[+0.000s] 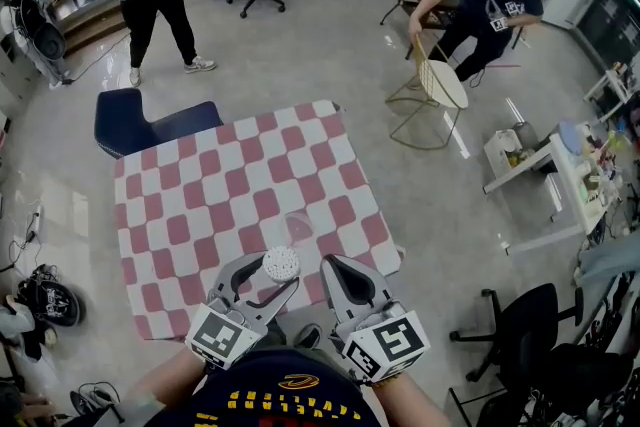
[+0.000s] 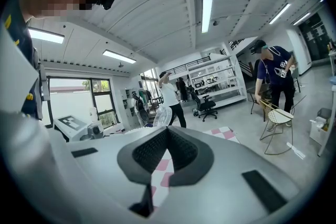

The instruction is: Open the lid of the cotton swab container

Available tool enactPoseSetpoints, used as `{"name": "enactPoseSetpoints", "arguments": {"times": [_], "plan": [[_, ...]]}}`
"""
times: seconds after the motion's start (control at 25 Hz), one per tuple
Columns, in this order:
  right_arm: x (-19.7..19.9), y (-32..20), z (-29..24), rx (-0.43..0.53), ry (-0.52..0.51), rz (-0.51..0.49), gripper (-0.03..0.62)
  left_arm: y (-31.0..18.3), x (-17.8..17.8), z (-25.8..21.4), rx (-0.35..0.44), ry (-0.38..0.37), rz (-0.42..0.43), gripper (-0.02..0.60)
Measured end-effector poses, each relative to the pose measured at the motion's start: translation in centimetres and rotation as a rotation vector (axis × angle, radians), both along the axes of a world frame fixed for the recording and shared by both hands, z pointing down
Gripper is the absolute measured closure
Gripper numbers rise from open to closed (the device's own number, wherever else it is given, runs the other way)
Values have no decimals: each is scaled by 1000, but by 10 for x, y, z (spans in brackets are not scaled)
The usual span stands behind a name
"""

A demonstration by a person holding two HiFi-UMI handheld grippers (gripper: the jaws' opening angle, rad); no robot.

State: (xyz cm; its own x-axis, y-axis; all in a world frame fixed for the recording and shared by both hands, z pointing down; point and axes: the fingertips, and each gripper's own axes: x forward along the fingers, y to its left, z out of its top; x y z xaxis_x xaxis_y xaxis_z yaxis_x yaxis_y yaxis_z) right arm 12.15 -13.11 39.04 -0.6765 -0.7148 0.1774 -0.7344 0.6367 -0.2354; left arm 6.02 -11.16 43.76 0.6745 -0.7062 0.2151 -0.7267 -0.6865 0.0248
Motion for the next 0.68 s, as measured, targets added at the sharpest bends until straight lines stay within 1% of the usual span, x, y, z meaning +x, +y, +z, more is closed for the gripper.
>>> {"name": "enactPoseSetpoints", "arguments": {"times": [0.08, 0.2, 0.36, 0.56, 0.68], "plan": [[-1, 0, 1, 1, 0, 0, 583, 1, 1, -1, -18, 9, -1, 336], [-2, 1, 1, 0, 1, 0, 583, 1, 0, -2, -22, 14, -1, 336], [-4, 0, 2, 0, 2, 0, 583, -1, -3, 1, -2, 5, 0, 336], [-4, -1, 3, -2, 4, -2, 583, -1, -3, 1, -6, 10, 0, 336], [-4, -1, 3, -4, 5, -3, 583, -2, -4, 3, 10, 0, 3, 336]]}}
